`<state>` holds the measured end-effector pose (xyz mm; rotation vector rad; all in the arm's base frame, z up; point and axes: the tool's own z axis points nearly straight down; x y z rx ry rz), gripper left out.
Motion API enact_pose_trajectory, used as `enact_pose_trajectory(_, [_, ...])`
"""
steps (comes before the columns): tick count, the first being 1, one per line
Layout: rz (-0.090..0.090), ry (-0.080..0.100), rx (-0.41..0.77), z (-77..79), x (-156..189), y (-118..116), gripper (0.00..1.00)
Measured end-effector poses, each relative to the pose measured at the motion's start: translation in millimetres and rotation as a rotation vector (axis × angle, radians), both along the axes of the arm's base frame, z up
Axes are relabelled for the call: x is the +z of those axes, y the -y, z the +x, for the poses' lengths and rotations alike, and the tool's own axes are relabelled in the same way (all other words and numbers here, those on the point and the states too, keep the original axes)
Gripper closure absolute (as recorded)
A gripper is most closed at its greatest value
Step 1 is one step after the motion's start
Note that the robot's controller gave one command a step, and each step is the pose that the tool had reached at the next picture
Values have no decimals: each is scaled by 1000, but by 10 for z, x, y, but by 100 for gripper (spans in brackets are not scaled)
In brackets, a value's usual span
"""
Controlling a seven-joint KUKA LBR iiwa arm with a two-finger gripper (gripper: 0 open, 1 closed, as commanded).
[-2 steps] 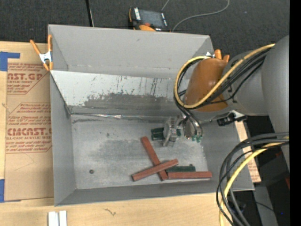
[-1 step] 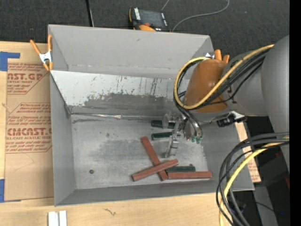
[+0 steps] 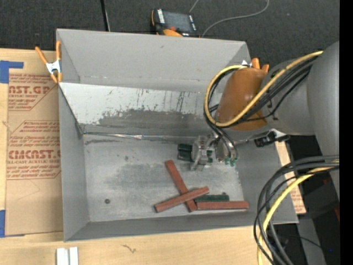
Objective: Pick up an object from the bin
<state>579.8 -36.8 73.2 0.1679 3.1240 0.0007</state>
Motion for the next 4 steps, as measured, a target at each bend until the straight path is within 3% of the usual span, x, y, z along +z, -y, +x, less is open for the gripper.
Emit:
enact_pose_trajectory(1, [1,-11,0,-30,-29,-2,0])
enact_pose_trajectory(2, [1,-9,0,-25,-29,-2,100])
enact_pose_trajectory(3, [-3,-5,284,-197,1155,-17,100])
enact_pose_trajectory(4, [-2,-6,256,-173,1533,-14,100])
